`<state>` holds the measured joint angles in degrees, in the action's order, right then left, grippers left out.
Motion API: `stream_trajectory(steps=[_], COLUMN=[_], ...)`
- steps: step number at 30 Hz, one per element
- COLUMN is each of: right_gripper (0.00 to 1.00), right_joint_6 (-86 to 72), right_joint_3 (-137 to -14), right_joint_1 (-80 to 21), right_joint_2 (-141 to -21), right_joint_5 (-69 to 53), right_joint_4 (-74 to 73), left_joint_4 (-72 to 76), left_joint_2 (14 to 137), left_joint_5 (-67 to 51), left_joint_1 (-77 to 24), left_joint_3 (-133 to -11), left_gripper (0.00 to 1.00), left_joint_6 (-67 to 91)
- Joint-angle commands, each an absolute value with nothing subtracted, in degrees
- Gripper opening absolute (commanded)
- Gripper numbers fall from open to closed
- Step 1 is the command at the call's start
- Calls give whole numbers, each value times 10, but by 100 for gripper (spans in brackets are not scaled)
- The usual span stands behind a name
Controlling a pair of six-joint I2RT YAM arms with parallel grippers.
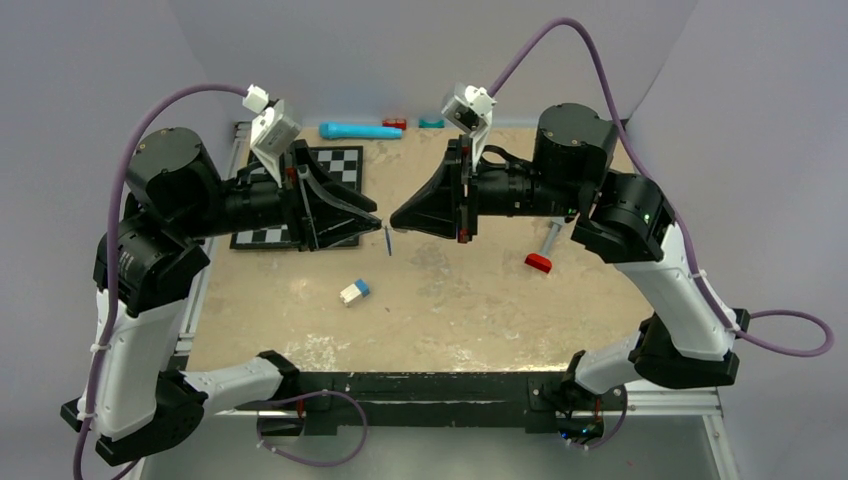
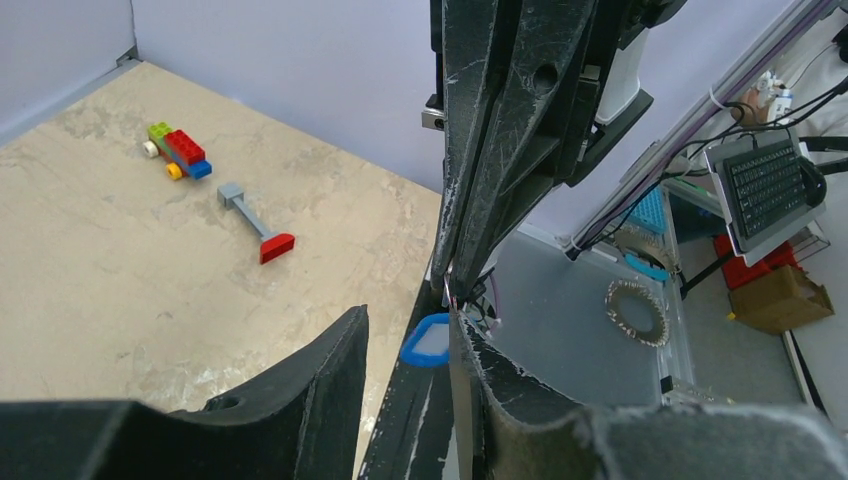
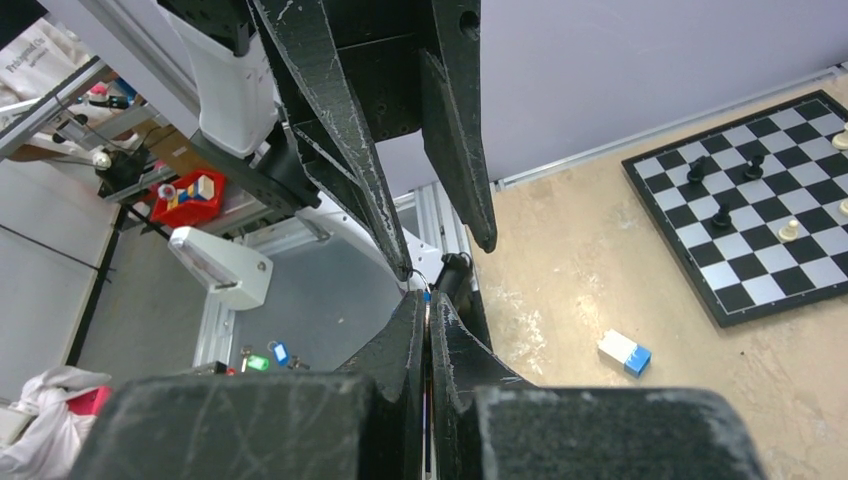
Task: Remove the keys from the keyring
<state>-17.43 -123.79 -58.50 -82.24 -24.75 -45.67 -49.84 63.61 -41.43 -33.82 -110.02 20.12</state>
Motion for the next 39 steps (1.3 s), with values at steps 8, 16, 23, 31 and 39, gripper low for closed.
stream_trajectory(steps=[8,16,23,31,39], right_gripper=[0,0,0,0,0], right_joint_6=[-166,-165,-163,-165,-168], right_joint_3=[-1251,-1255,-1256,-1264,-1267], right_joint_1=[-589,-589,-589,-589,-590], right_joint_2=[-836,-839,-838,-838,-839], right_joint_5=[-260,-253,-248,-247,-251], right_joint_4=[-453,-459,-459,-459,-453], left_joint_4=[-475,-471,-471,-472,-475], left_joint_2=[643,646,636,635,636], left_joint_5=[-441,-449,-440,-429,-431], left_joint_1=[-339,-338,-339,-339,-339], left_joint_3=[-1110,-1115,-1115,-1114,-1097], left_gripper=[36,37,58,35,27], left_joint_6=[207,212,216,218,213])
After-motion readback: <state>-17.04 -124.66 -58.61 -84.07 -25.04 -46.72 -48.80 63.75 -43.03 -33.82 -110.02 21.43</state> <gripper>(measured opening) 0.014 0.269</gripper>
